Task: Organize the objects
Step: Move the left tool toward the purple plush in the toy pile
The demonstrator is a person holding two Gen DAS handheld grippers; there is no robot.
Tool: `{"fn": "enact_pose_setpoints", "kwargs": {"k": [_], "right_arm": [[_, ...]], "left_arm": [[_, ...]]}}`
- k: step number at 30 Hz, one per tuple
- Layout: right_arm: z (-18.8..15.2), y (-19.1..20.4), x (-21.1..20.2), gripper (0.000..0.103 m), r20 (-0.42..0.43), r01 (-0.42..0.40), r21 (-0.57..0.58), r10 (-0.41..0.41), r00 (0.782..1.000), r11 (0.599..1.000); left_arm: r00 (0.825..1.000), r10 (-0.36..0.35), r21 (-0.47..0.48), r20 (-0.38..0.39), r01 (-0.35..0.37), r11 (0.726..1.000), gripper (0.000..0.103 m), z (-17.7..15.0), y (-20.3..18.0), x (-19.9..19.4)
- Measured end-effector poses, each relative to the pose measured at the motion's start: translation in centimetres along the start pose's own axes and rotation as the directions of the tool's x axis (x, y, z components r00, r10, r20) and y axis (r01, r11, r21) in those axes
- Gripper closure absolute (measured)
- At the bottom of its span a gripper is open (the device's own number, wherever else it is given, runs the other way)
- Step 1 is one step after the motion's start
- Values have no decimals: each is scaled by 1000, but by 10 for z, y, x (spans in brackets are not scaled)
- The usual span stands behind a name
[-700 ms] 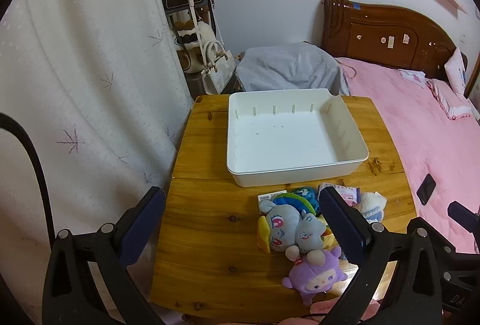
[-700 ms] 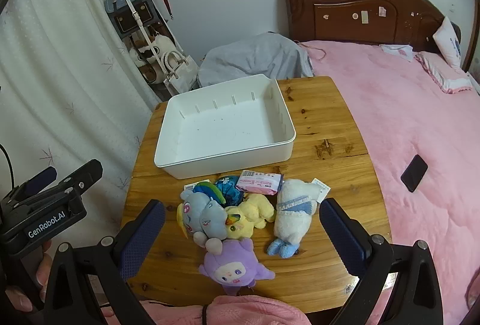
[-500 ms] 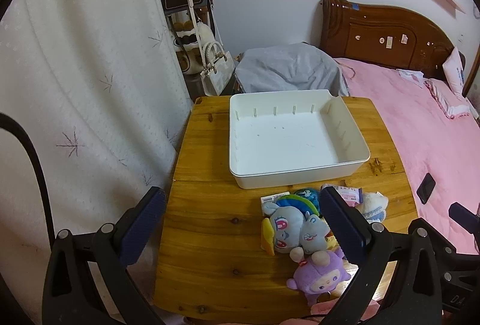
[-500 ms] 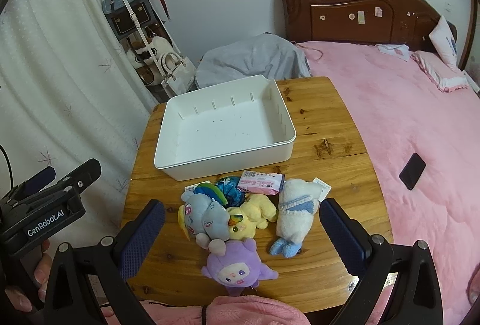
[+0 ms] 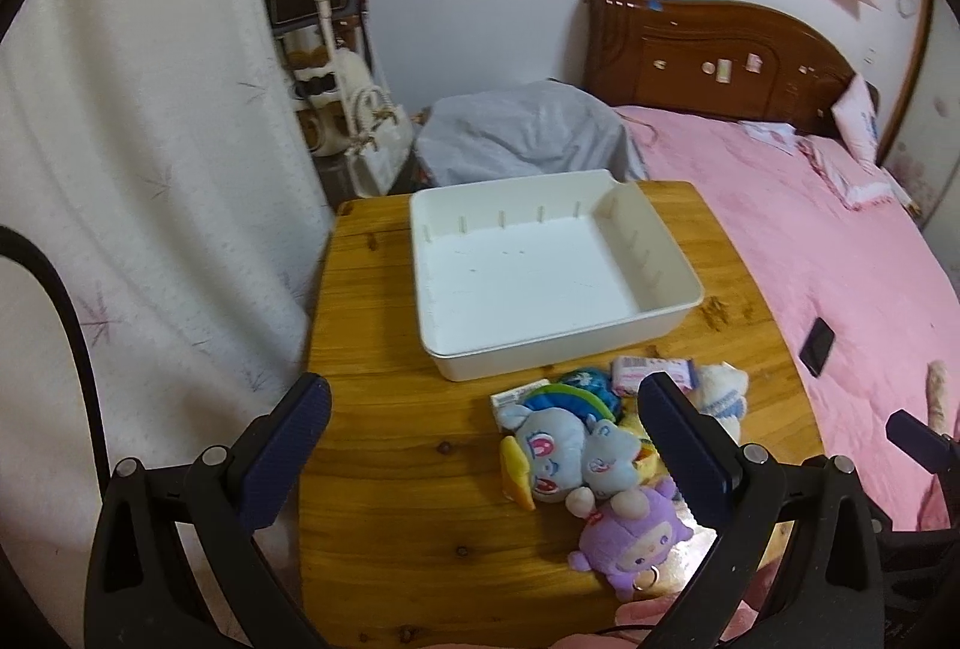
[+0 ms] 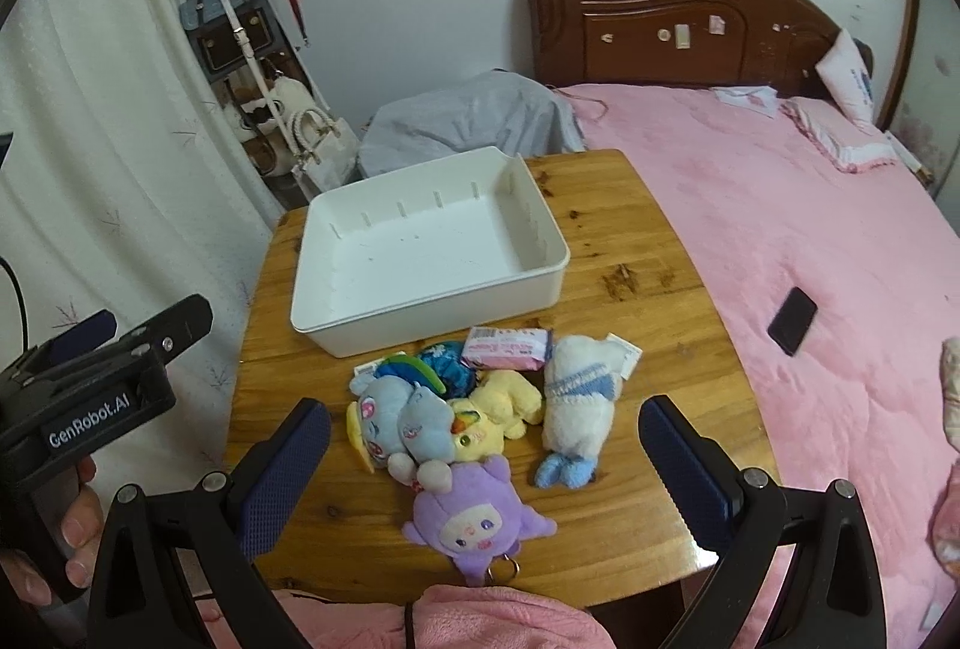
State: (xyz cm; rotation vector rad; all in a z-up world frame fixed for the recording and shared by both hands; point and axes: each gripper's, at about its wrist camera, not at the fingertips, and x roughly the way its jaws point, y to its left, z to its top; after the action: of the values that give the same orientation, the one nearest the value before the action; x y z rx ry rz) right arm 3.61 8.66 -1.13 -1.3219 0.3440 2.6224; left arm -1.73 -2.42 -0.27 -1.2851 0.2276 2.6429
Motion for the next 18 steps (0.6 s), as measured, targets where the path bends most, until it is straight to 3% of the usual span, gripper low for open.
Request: {"fn": "enact_pose_setpoints", "kwargs": {"k": [5,11,18], "right_arm": [[-14,-5,-4,0,-16,45,40,-44,999,998],[-18,-13,-3,0,-36,52,71,-50,998,996],[-13,-28,9,0,-84,25,22,-23,996,999]], "left_arm": [[998,-56,36,-33,57,998,1,-4,-8,3],[996,-59,56,-66,63,996,1,-8,-12,4],[993,-48,-32,-109,45,998,1,-8,-20,12]]}}
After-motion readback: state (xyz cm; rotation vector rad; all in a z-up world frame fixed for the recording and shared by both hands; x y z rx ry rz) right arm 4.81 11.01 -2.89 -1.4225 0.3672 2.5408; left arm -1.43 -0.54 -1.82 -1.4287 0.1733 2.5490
